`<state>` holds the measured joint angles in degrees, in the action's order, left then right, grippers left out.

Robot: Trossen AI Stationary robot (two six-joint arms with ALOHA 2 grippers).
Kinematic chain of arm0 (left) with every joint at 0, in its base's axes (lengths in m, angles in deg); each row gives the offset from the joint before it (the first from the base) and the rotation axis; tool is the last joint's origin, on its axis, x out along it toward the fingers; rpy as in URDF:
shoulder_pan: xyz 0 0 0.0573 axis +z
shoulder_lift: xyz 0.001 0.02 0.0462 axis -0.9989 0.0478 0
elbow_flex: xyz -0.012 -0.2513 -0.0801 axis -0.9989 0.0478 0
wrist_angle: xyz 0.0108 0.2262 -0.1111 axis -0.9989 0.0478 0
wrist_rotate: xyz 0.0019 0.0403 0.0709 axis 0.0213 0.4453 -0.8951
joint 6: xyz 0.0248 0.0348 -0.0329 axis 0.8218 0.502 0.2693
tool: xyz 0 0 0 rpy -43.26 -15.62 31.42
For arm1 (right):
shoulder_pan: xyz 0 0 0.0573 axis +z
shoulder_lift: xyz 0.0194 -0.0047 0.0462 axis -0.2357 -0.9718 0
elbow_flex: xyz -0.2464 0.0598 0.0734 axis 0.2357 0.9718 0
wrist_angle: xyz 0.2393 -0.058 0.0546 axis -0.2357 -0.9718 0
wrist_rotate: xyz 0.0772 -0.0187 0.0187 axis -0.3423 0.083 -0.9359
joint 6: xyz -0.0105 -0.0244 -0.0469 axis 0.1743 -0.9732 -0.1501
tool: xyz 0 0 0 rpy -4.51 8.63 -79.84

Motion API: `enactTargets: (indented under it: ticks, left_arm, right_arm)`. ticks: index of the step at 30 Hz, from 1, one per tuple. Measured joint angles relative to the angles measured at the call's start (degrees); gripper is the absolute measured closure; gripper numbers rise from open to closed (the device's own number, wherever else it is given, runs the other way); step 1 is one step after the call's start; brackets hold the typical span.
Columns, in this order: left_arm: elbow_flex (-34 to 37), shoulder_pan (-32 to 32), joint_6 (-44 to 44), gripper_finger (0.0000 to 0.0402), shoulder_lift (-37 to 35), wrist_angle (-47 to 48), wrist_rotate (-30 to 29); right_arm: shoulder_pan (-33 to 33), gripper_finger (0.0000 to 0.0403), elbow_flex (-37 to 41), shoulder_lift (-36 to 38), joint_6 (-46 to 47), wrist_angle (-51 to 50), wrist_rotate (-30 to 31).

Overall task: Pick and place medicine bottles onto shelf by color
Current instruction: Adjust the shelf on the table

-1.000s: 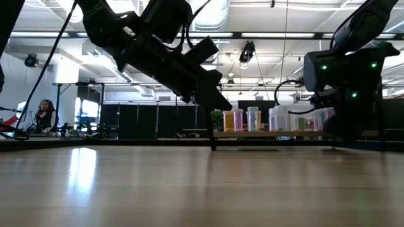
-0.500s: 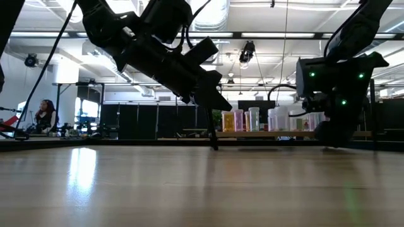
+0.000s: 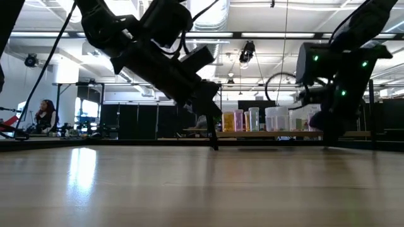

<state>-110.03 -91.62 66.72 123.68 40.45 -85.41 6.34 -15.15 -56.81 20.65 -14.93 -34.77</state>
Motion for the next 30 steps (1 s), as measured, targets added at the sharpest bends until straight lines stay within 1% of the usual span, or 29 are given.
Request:
enactTargets:
  ticks: [2, 5, 7, 11, 14, 17, 22, 26, 30]
  left_arm:
    - [0.46, 0.36, -1.39, 0.0398, 0.0, 0.0, -1.72]
    - [0.78, 1.96, -1.58, 0.0398, 0.0, -0.03, -1.78]
    - [0.94, 3.78, -2.28, 0.0398, 0.0, -0.12, -0.15]
    - [1.4, 7.88, -2.99, 0.0398, 0.02, -1.05, 5.11]
    - [1.4, 10.27, -2.99, 0.0398, 0.02, -2.15, 6.88]
    - [1.4, 11.92, -2.61, 0.0398, 0.09, -2.68, 7.41]
    - [1.47, 13.88, -1.45, 0.0398, 0.11, -5.13, 8.26]
    - [1.51, 15.06, -1.02, 0.0398, 0.13, -7.11, 8.7]
    - [1.59, 15.49, -0.98, 0.0398, 0.13, -7.16, 9.35]
  right_arm:
    - [3.05, 0.0355, -0.35, 1.69, 1.66, 0.02, -1.03]
    - [8.46, 0.0355, -0.89, 3.98, 4.85, 0.31, -2.46]
    - [11.93, 0.0355, -1.15, 5.13, 6.72, 0.34, -2.67]
    - [17.65, 0.0355, -1.25, 6.39, 10.53, 0.32, -3.02]
    - [21.09, 0.0355, -1.25, 6.59, 12.65, 0.35, -3.0]
    - [23.72, 0.0355, -1.25, 6.22, 14.91, 0.36, -2.82]
    - [27.41, 0.0355, -1.25, 5.44, 18.01, 0.55, 1.27]
    - [29.17, 0.0355, -1.25, 5.34, 19.26, 0.78, 3.06]
    - [29.83, 0.0355, -1.25, 5.34, 19.7, 0.8, 3.17]
